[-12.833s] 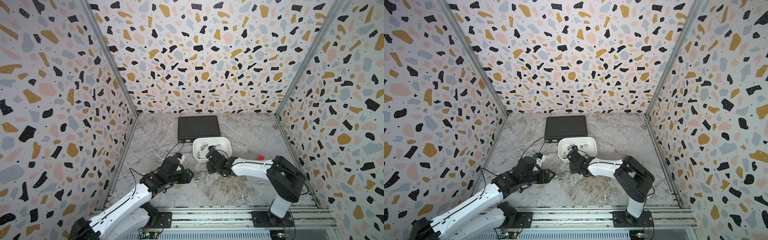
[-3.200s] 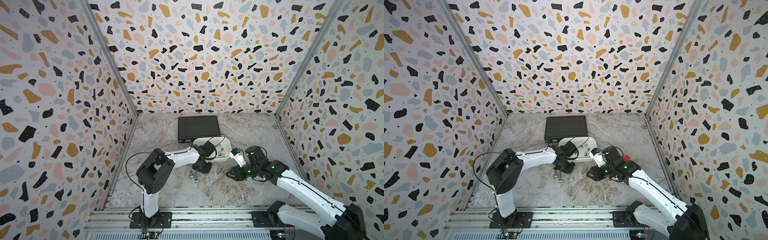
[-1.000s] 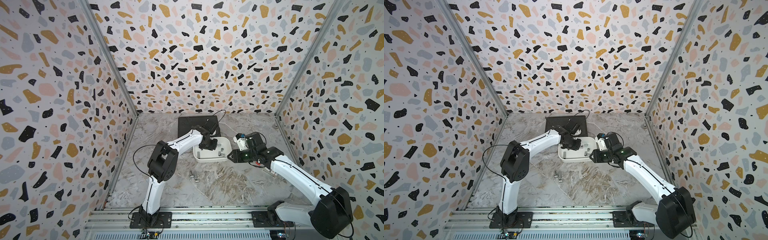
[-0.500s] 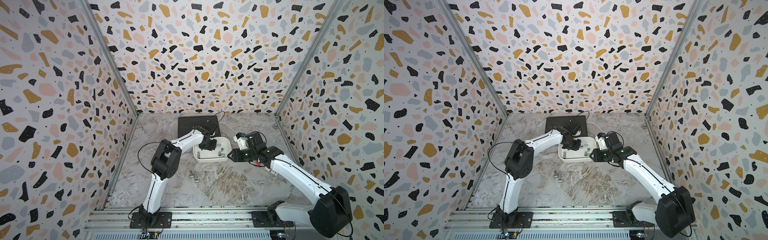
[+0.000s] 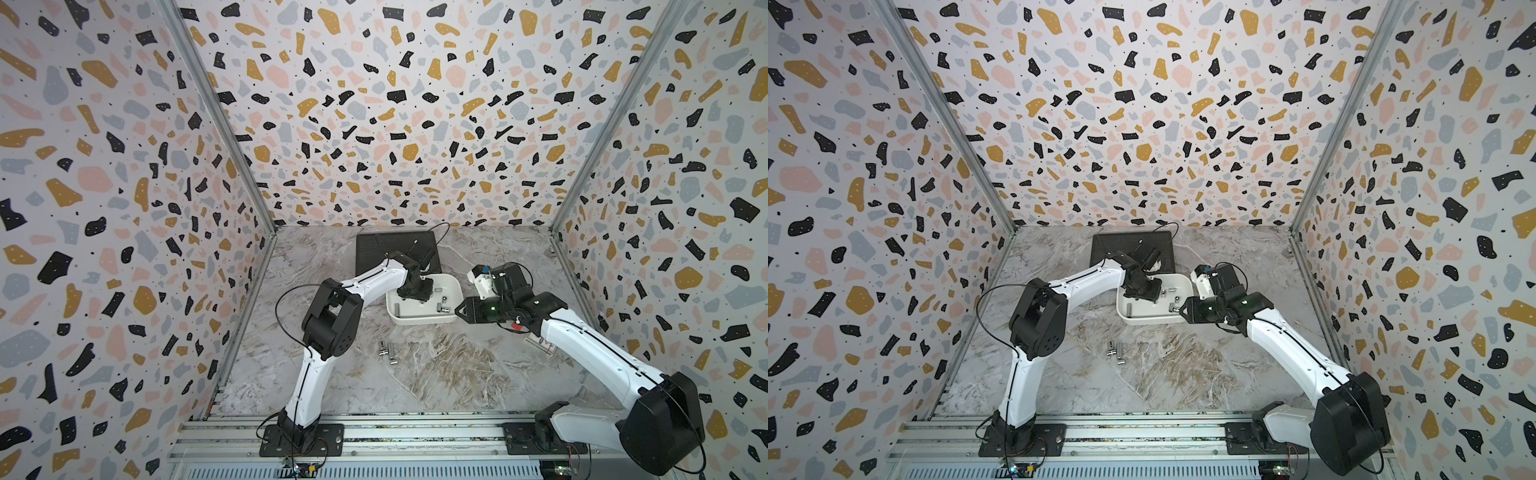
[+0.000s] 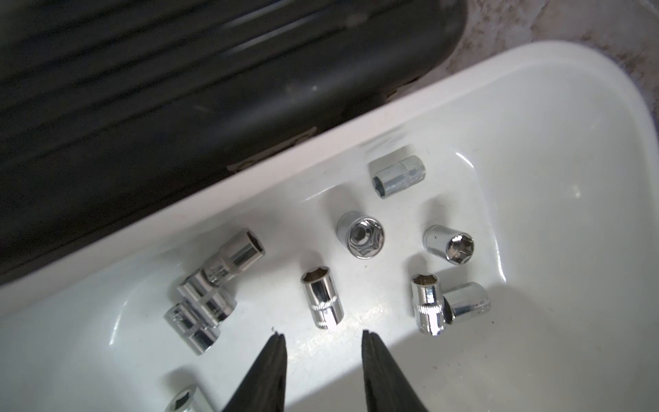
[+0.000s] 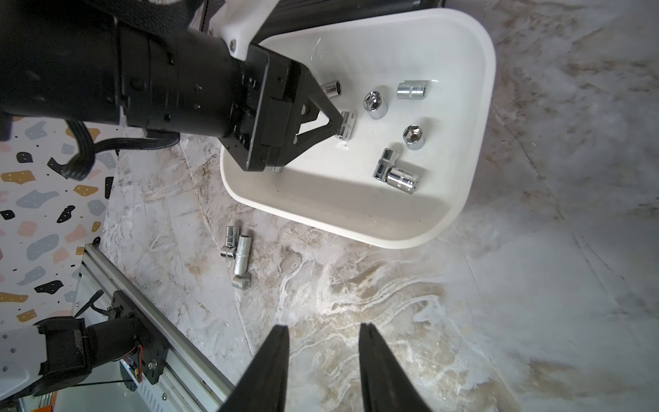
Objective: Put the socket on the desktop into the storage box
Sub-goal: Place the socket head in the storage box, then pick up the socket head at the center of the board.
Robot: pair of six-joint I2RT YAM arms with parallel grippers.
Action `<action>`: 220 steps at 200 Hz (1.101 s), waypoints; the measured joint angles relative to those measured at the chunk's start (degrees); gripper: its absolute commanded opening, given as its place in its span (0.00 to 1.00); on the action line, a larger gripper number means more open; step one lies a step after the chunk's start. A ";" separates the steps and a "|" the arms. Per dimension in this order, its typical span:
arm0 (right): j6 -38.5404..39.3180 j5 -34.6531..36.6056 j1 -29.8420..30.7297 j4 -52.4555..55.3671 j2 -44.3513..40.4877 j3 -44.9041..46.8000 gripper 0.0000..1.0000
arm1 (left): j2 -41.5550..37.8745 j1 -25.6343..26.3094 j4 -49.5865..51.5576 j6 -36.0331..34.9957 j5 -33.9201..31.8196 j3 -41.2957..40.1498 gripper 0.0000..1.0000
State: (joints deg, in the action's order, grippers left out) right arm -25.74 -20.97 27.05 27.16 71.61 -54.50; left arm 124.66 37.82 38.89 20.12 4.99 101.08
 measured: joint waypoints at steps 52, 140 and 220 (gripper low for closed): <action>0.00 -0.15 0.00 -0.11 0.00 0.00 0.38 | -4.11 -0.02 -0.50 0.09 -0.02 -1.84 0.40; 1.88 -1.66 0.02 1.42 -0.57 -0.09 0.38 | -19.43 -0.17 -3.21 2.29 -1.36 -15.39 0.42; 4.26 -2.34 6.54 2.49 -0.83 -1.40 0.38 | -35.41 -0.28 -4.52 6.54 -2.82 -32.41 0.44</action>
State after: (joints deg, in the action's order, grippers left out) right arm -21.47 -23.31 33.58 29.65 70.78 -55.90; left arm 89.25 37.54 34.37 26.65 2.17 68.66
